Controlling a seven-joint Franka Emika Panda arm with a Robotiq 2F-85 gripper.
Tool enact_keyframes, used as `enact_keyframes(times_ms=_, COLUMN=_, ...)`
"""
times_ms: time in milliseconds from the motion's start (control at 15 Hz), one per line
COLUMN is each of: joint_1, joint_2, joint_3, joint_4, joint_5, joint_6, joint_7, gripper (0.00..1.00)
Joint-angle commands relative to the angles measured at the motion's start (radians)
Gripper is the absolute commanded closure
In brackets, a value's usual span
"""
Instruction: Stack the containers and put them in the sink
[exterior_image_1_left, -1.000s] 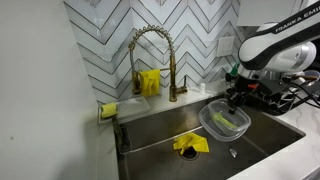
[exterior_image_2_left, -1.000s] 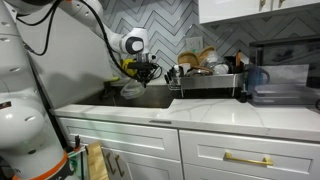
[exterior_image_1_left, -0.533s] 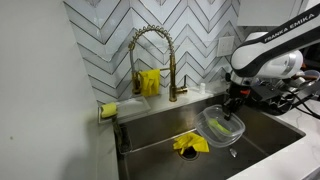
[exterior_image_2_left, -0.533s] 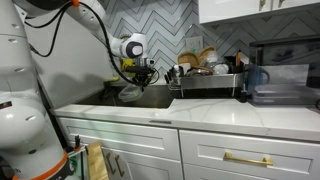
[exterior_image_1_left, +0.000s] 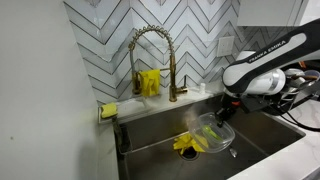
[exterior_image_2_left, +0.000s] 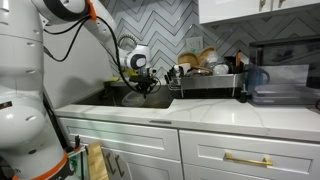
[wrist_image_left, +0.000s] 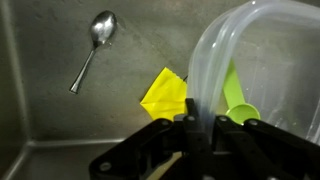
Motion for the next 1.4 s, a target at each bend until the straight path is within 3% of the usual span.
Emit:
enact_keyframes(times_ms=0, joint_1=0.001, joint_2=0.079, joint_3=0.005, joint_4=0.039, joint_5=-0.045, joint_6=0.046, joint_7=0.030, gripper=0.98)
enact_keyframes(times_ms=200, joint_1=-0.007, joint_2=0.124, joint_3=-0.003, joint_4=0.048, joint_5=-0.090, joint_6=0.098, joint_7=0.014, gripper=0.98)
enact_keyframes(times_ms=533, joint_1=-0.045, joint_2=0.196, joint_3=0.037, joint_4=0.078, joint_5=-0.061, joint_6=0.194, joint_7=-0.023, gripper=0.98)
enact_keyframes(times_ms=800, joint_1=-0.062, joint_2=0.237, joint_3=0.056, joint_4=0.110, joint_5=-0.067, joint_6=0.188, joint_7=-0.031, gripper=0.98)
enact_keyframes(times_ms=867, joint_1=-0.066, joint_2=0.244, joint_3=0.060, joint_4=0.116, joint_5=-0.067, joint_6=0.186, joint_7=-0.036, gripper=0.90)
enact_keyframes(times_ms=933, joint_1=-0.070, joint_2=0.248, joint_3=0.065, joint_4=0.121, joint_5=-0.065, joint_6=0.181, joint_7=-0.040, gripper=0.67)
enact_keyframes(times_ms=1067, joint_1=-0.072, joint_2=0.255, joint_3=0.065, joint_4=0.131, joint_5=-0.070, joint_6=0.163, joint_7=-0.035, gripper=0.64)
enact_keyframes(times_ms=1333, joint_1=-0.082, joint_2=0.263, joint_3=0.072, joint_4=0.136, joint_5=-0.066, joint_6=0.151, joint_7=-0.036, gripper=0.35)
